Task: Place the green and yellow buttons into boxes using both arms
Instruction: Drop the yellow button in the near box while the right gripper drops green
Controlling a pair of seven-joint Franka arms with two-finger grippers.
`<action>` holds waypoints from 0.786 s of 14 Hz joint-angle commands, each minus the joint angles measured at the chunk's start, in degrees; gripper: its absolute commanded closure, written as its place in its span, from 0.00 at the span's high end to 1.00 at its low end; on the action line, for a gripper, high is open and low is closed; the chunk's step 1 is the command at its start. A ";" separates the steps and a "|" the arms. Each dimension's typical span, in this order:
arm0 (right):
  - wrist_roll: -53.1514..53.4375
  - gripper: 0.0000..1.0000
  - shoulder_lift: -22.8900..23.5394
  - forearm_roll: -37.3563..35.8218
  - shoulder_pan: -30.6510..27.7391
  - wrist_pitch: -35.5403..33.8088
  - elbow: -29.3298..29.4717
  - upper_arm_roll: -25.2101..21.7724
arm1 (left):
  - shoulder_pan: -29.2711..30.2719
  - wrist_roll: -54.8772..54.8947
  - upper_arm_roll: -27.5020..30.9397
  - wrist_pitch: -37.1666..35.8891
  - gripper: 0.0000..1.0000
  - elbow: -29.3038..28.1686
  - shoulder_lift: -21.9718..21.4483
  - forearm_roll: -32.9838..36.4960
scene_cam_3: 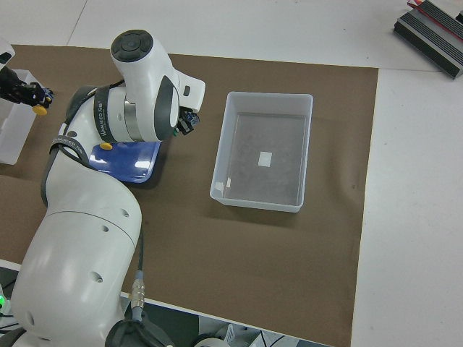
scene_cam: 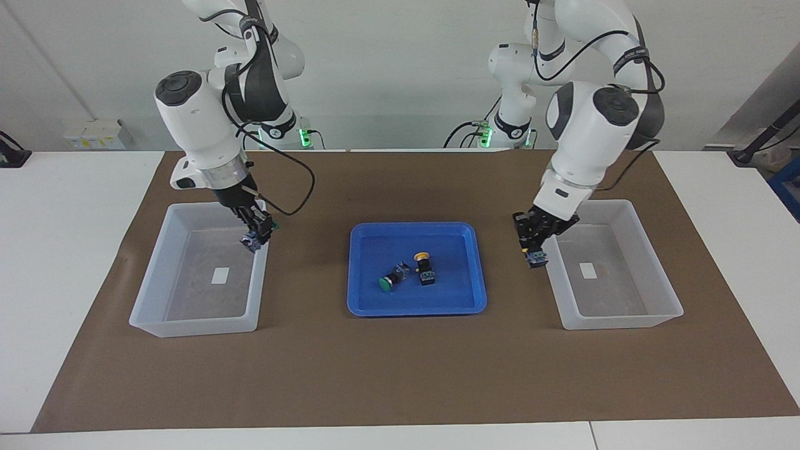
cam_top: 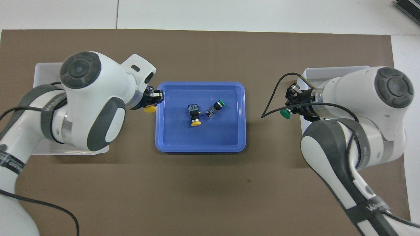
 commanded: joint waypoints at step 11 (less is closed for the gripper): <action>-47.05 0.00 5.34 -0.03 -16.20 12.30 -10.16 0.70 | 11.90 15.71 -0.46 18.28 0.00 -19.79 -3.56 -0.82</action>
